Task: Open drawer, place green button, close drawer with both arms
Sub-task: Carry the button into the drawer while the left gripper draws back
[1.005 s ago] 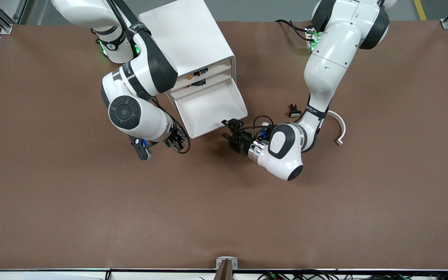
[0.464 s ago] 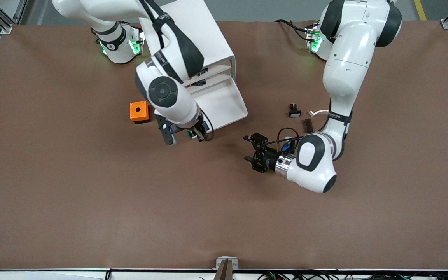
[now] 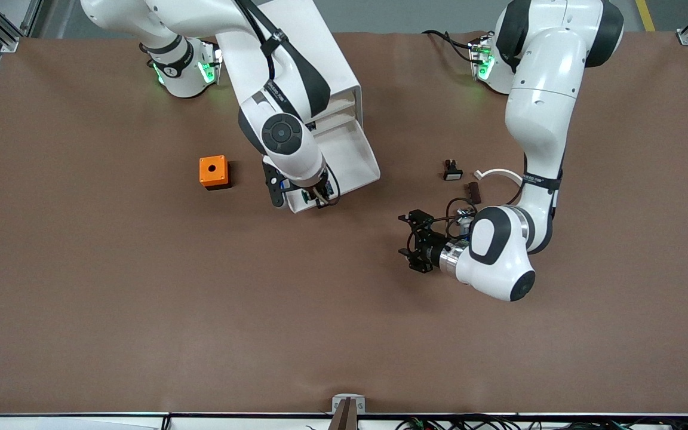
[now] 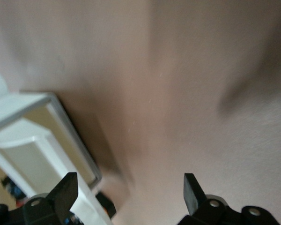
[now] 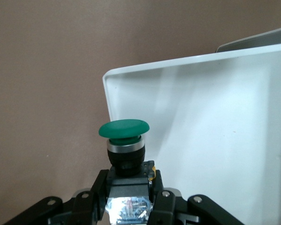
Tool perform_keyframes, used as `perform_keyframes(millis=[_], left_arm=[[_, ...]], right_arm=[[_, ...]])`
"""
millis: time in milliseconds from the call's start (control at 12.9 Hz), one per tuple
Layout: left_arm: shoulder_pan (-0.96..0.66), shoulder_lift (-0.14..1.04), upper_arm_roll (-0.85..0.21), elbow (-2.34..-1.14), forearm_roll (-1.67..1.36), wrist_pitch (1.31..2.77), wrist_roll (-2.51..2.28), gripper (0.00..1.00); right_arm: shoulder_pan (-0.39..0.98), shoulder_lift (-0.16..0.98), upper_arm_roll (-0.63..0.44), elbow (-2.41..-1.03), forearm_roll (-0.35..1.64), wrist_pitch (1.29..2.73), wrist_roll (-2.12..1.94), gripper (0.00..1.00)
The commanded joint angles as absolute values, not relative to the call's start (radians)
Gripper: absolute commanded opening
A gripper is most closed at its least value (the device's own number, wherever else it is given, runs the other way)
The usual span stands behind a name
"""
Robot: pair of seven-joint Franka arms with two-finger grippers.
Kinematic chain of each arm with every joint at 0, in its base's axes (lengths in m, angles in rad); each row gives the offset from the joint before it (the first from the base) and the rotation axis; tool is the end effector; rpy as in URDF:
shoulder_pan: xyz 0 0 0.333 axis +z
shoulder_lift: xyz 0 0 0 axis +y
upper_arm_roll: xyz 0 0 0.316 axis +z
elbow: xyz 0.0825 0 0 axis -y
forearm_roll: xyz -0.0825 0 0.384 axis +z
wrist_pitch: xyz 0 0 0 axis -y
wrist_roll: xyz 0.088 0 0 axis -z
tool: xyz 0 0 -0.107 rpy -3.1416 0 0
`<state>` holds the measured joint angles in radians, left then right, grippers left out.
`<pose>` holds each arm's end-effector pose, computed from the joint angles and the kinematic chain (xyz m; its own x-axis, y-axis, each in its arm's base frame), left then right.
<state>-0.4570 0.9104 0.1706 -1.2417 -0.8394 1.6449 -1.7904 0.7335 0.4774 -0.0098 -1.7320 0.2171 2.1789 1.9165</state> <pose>0.6469 -0.2994 0.2074 -0.3055 0.8591 -0.4106 0.8060 0.0037 -0.5919 0.4897 0.4443 0.3042 0.2399 -0.9599 -0.1448 -0.9622 -0.2549 0.0954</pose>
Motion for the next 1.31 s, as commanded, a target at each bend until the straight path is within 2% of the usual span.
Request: perform_keyframes(millis=[0,232,309,695,927,1236], left_arm=[[-0.465,0.868,0.176,-1.252,-0.735,1.635,-1.72,0.99],[-0.477,0.858,0.169,-1.253,-0.596,1.635,-1.616,0.99],[-0.489,0.854,0.166,-1.253,-0.539,1.635,-1.582,0.99],[-0.52,0.836,0.166,-1.252,-0.402,1.655,-1.461,0.99],[-0.525,0.822,0.163,-1.25,-0.402,1.692,-1.294,0.99],[-0.593,0.822,0.167,-1.253,-0.399,1.833,-1.205,0.99]], right_arm=[[0.752,0.457,-0.02,-1.756,0.206,2.203,2.0,0.13],[0.762,0.465,-0.018,-1.756,0.206,2.198,2.017,0.66],[0.767,0.466,-0.018,-1.756,0.206,2.192,2.016,1.0],[0.743,0.448,-0.052,-1.746,0.177,2.169,1.95,1.0],[0.629,0.405,-0.061,-1.733,0.166,2.097,1.674,1.0],[0.445,0.345,-0.06,-1.727,0.175,2.042,1.316,1.0]])
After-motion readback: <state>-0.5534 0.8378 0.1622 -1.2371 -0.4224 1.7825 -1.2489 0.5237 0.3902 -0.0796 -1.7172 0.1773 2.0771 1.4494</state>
